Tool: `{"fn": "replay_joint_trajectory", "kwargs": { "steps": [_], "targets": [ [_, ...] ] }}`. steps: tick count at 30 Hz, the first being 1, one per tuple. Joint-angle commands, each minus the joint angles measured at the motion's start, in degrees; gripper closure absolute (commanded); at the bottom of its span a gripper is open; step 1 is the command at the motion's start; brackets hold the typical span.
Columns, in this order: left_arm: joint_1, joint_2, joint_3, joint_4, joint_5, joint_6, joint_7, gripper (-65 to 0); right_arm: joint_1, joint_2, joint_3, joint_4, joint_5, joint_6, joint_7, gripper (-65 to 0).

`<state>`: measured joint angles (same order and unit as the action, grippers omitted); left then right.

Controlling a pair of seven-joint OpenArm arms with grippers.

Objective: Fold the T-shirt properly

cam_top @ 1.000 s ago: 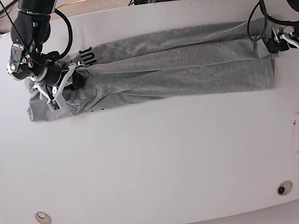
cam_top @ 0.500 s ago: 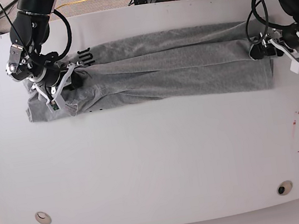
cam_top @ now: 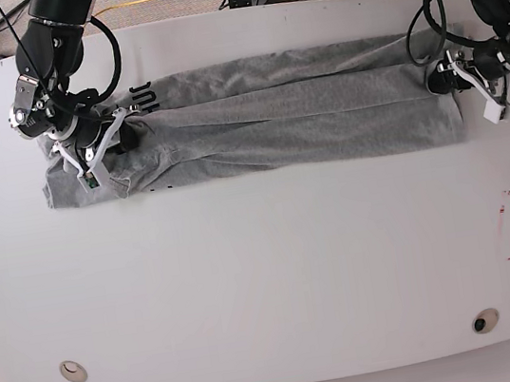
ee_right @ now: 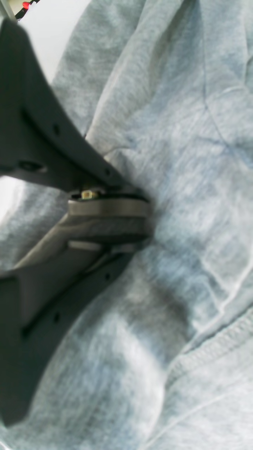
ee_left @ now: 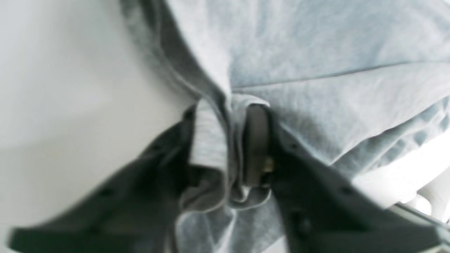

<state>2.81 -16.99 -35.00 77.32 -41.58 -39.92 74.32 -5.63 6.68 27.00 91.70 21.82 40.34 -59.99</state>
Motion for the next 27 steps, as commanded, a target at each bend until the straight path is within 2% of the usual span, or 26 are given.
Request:
{"fn": "replay_joint_trajectory", "kwargs": {
  "steps": [1,6,12,15,19,22,24,27],
  "targets": [
    [-0.6,0.2,1.5,2.1,2.2,-0.1,0.2,-8.8,0.1,0.6,0.2,0.3,-1.2,-0.3,-1.0,-8.2],
    [1.8,0.7,2.2,14.7,4.7,-0.1,0.3,-9.0,0.3,0.4,0.2,0.3,-1.4,-0.3,-1.0,-8.2],
    [3.5,1.7,3.3,27.7,4.7,-0.1,0.5,-8.9,0.4,0.4,0.1,0.3,-1.6,-0.3,-1.0,-8.2],
    [4.7,1.7,5.8,33.0,4.5,-0.1,2.7,-8.9,0.3,0.4,0.1,0.2,-1.6,-0.3,-1.0,-8.2],
    [3.7,1.9,10.9,37.0,4.3,-0.1,5.7,-8.9,0.3,0.4,0.0,0.2,-1.6,-0.3,-1.0,-8.2],
    [3.3,1.9,14.7,37.2,2.4,-0.1,5.7,-8.9,0.2,0.3,0.0,0.2,-1.6,-0.3,-1.0,-8.2],
    [3.3,1.9,15.6,37.2,-0.3,-0.1,5.7,-8.9,0.0,0.4,0.0,0.2,-1.6,-0.3,-1.0,-8.2],
    [2.8,1.9,15.4,37.2,-0.8,-0.1,5.7,-10.1,0.2,0.6,0.0,0.2,-1.6,-0.3,-1.0,-8.2]
  ]
}}
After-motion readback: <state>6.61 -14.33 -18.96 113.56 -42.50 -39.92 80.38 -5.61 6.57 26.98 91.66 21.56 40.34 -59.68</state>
